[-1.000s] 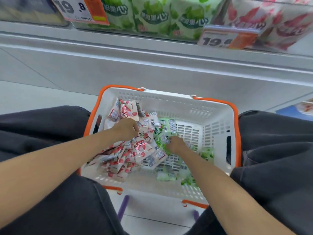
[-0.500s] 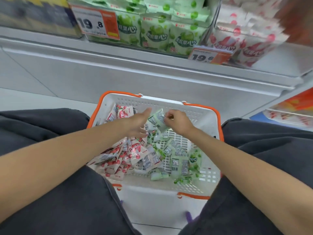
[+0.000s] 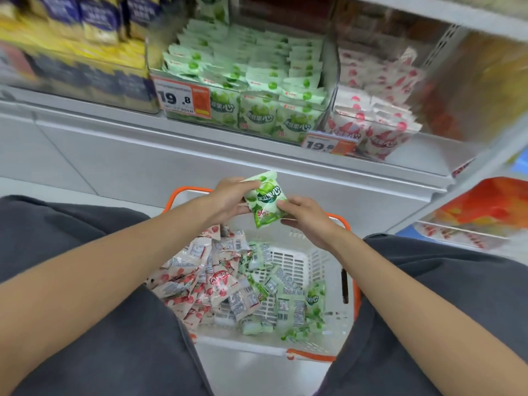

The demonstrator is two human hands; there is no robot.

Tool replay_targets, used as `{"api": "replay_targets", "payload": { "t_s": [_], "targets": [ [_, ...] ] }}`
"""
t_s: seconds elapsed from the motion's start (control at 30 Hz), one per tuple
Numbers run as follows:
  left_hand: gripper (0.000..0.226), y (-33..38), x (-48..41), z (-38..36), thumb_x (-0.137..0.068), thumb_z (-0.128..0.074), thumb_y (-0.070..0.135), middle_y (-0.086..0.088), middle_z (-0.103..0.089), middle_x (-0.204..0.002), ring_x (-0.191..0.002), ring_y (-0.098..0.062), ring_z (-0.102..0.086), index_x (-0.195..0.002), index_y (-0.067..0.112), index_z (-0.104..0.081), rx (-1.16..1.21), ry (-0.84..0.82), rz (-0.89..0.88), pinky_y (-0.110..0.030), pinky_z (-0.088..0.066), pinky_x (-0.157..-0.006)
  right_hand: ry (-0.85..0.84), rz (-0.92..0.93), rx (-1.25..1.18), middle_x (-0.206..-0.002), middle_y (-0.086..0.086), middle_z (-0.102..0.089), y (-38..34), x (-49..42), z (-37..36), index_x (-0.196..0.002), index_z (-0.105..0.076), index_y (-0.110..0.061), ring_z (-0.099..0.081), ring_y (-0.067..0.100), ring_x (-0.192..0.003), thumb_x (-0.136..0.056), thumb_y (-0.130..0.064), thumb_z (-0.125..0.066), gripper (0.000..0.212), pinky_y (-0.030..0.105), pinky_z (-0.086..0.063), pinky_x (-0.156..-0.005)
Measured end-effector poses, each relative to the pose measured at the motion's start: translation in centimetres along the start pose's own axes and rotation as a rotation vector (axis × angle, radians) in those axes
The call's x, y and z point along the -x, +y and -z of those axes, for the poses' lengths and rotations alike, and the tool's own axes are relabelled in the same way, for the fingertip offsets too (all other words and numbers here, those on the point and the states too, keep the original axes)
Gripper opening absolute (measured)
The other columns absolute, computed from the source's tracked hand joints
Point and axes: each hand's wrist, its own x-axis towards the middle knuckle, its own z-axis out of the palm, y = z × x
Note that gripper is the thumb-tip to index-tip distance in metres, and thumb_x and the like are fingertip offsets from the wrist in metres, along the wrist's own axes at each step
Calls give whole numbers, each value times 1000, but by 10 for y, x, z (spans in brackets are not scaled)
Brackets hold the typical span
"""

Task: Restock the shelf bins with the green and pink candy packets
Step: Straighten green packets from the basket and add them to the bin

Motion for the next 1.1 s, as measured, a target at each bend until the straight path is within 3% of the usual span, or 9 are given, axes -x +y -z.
{"api": "replay_targets", "payload": {
  "t_s": [0.1,0.23,0.33,0.4,0.5,0.6,0.77,0.93,1.1],
  "targets": [
    [37,-2,-3,-3,-93,-64,34,-11,-71,-110,-95,-21,-70,-117,6,-63,18,127,-61,-31,-60,-74,30,43,-62,-113,15,-67,-7,-3,-4,-117,-56,-1,-66,22,-95,-92,-13,-65,29,28,-55,-85],
    [47,1,-6,-11,-97,-50,48,-7,-72,-94,-85,-19,-68,-102,4,-67,-239,197,-180,-25,-54,-70,54,92,23,-114,18,-67,-11,-9,-11,-112,-52,-6,-66,25,-98,-86,-9,-71,32,36,-55,-90],
    [55,4,-12,-12,-101,-40,48,-12,-62,-90,-81,-22,-59,-103,-3,-63,-304,209,-252,-31,-45,-71,45,87,-15,-110,7,-70,-13,-15,-22,-117,-59,-11,-67,22,-103,-89,-38,-67,40,37,-53,-93],
    [52,6,-13,-16,-102,-36,48,-12,-59,-92,-82,-22,-56,-99,2,-60,-305,203,-264,-33,-41,-73,137,153,61,-91,3,-68,-15,-17,-29,-100,-61,-9,-65,17,-85,-91,-54,-56,46,31,-52,-78],
    [47,6,-13,-21,-103,-32,48,-4,-55,-80,-71,-16,-51,-77,12,-50,-318,300,-270,-33,-37,-67,224,295,169,-73,8,-45,-14,-16,-39,-87,-49,-3,-42,16,-64,-95,-48,-53,46,30,-36,-59],
    [53,9,-12,-20,-104,-35,42,0,-40,-58,-54,-15,-37,-59,15,-36,-355,417,-345,-34,-27,-54,294,392,159,-75,16,-52,-14,-15,-49,-93,-53,1,-46,26,-64,-86,-55,-58,57,37,-39,-58],
    [55,13,-10,-20,-104,-40,40,1,-32,-54,-53,-16,-31,-56,15,-29,-380,475,-482,-36,-23,-55,375,401,113,-64,-8,-37,-29,-9,-56,-73,-41,-19,-35,1,-51,-101,-45,-41,38,17,-30,-52],
    [60,19,-6,-20,-101,-42,46,-1,-28,-50,-49,-18,-27,-53,14,-27,-419,557,-503,-35,-20,-50,516,479,87,-55,-10,-40,-33,-16,-63,-66,-43,-22,-35,4,-49,-100,-37,-49,38,25,-31,-50],
    [64,27,-5,-11,-96,-53,50,0,-22,-47,-46,-16,-19,-49,15,-25,-397,636,-514,-31,-15,-46,437,495,84,-52,-6,-36,-39,-17,-63,-61,-40,-19,-31,4,-48,-98,-33,-54,42,23,-27,-48]
  ]
}}
